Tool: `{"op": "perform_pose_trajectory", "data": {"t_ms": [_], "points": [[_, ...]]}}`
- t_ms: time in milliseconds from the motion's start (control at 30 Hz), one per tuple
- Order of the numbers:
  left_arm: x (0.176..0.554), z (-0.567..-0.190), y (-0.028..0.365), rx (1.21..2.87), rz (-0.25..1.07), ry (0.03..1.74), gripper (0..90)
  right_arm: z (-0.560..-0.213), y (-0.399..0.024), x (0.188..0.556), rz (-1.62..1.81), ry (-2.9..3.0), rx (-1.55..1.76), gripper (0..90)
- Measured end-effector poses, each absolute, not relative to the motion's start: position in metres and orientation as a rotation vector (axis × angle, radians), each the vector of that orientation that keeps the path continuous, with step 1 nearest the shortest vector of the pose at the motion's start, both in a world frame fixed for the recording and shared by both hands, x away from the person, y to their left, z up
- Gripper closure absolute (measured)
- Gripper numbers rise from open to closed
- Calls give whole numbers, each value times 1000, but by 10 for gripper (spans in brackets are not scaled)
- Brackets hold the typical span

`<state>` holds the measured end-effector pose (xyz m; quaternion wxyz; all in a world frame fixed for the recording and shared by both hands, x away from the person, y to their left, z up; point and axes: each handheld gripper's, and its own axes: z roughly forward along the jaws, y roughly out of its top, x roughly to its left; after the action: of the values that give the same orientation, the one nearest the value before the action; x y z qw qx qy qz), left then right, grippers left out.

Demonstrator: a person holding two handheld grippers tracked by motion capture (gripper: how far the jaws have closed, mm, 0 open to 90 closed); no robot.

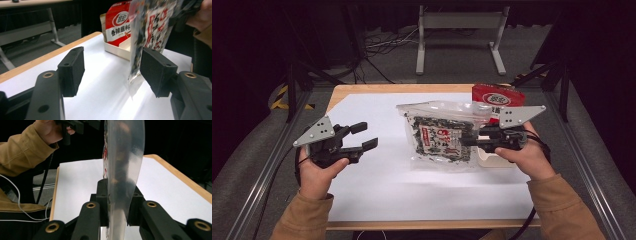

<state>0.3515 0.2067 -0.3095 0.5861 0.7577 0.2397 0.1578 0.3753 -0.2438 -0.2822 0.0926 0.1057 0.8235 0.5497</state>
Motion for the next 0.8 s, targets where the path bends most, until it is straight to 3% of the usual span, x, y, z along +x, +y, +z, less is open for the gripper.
{"op": "perform_pose_trajectory", "data": {"t_ms": [633, 800], "points": [[373, -340, 222, 1801, 380, 612, 362, -263, -281, 371, 1645, 2332, 432, 763], [375, -344, 225, 1794, 396, 628, 322, -259, -289, 371, 1640, 2301, 468, 763]]}}
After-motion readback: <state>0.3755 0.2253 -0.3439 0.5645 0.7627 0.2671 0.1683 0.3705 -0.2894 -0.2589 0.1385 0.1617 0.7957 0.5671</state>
